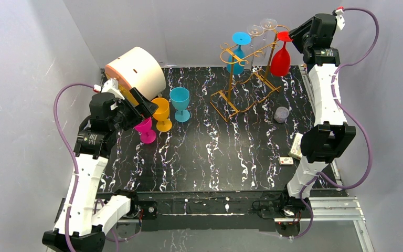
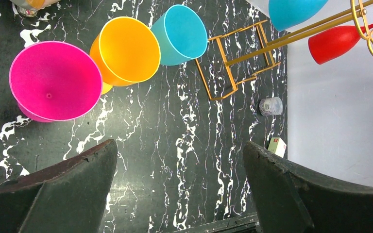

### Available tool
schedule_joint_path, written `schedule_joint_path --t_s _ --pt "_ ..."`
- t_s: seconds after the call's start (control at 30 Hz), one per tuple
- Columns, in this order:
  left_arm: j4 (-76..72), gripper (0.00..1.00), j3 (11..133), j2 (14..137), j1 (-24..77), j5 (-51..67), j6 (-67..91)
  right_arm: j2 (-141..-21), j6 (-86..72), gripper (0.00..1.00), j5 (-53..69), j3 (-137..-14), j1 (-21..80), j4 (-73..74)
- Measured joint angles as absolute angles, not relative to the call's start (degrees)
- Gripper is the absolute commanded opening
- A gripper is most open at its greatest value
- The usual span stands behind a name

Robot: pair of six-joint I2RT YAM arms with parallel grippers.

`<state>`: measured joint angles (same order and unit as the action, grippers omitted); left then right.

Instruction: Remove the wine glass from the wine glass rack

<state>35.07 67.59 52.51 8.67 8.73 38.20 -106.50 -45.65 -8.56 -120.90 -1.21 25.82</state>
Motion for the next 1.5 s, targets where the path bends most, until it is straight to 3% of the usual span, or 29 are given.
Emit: schedule_joint_path --t_s 0.8,1.4,1.5 --pt "35.8 0.98 68.1 52.9 8.7 8.3 38.2 -109.6 -46.8 0.40 -8.6 -120.1 -1.3 25.5" --pt "36.0 0.98 68.1 53.3 8.7 8.3 38.2 -108.4 -48.4 0.13 -9.1 -117.4 -1.3 22.4" --pt "36.0 0.98 68.1 53.3 8.7 8.3 38.2 -108.2 -48.6 0.21 -9.1 -117.2 -1.3 22.3"
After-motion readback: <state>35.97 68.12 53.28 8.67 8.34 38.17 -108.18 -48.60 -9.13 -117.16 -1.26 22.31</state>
